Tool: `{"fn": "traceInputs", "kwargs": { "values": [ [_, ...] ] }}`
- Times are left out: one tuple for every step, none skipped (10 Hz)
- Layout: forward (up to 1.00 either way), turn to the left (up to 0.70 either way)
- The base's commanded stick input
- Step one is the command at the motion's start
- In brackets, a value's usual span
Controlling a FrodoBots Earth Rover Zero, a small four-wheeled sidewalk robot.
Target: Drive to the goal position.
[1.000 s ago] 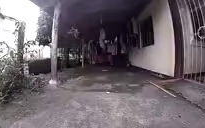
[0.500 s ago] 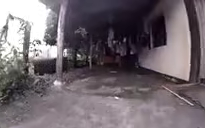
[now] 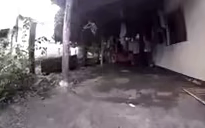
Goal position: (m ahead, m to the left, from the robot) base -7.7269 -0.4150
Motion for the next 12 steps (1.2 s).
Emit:
{"fn": "traceInputs", "kwargs": {
  "values": [
    [0.7, 0.27],
    [0.7, 0.27],
    [0.7, 0.27],
    [0.7, 0.27],
    [0.7, 0.27],
    [0.7, 0.27],
    [0.7, 0.27],
    [0.7, 0.27],
    [0.7, 0.27],
    [0.7, 0.27],
    [0.7, 0.27],
    [0.7, 0.27]
  ]
}}
